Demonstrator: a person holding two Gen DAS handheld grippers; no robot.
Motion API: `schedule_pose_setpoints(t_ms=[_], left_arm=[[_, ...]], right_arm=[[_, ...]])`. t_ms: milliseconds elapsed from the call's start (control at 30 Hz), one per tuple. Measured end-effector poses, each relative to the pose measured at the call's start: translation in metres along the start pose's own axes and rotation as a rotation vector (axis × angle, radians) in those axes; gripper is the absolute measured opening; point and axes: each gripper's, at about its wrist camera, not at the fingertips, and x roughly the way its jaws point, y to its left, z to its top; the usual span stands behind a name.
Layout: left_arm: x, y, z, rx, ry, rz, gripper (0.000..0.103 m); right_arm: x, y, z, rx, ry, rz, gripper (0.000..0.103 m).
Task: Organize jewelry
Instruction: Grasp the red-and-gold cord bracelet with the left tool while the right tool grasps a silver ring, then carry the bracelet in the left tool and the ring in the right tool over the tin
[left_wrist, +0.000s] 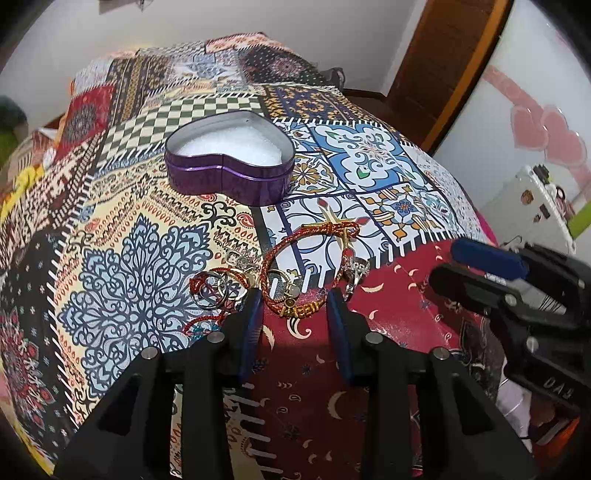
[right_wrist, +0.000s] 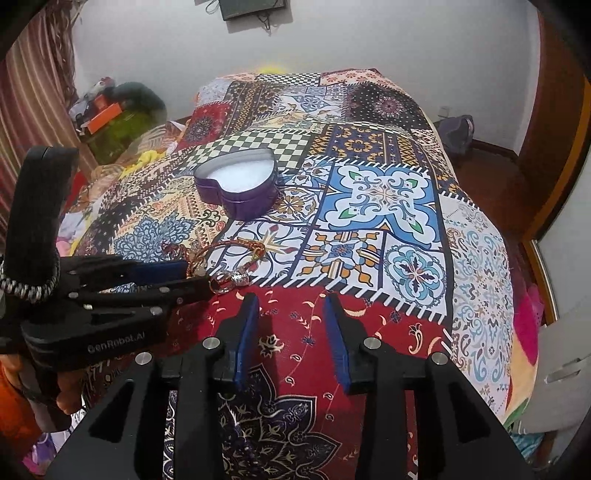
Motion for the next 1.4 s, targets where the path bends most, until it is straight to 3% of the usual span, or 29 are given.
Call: schedule_pose_setpoints(t_ms=[100, 333, 700, 1000, 1400], left_arm=[[0.001, -0.002, -0.001, 0.024, -0.014, 0.012, 0.022], [-0.005, -0.001, -0.002, 0.035, -0.017, 0.001, 0.018], [-0.038, 0.020, 0.004, -0.039, -0.095, 0.007, 0.017], [-0.041, 0.031, 0.007, -0.071, -0.118, -0.001, 0.017], [-0.047, 0.039, 0.007, -0.087, -0.139, -0.003, 0.017]], right_arm=[[0.003, 0.001, 0.002, -0.004, 0.002, 0.002, 0.033], [0.006, 0.004, 0.004, -0.011, 0.007, 0.004, 0.033], [0.015, 0.019, 0.010, -0.046, 0.018, 0.039, 0.033], [0.032, 0.027, 0.019, -0.038, 0.046, 0.088, 0.033], [0.047, 0.038, 0.017, -0.090, 0.088, 0.080, 0.032]])
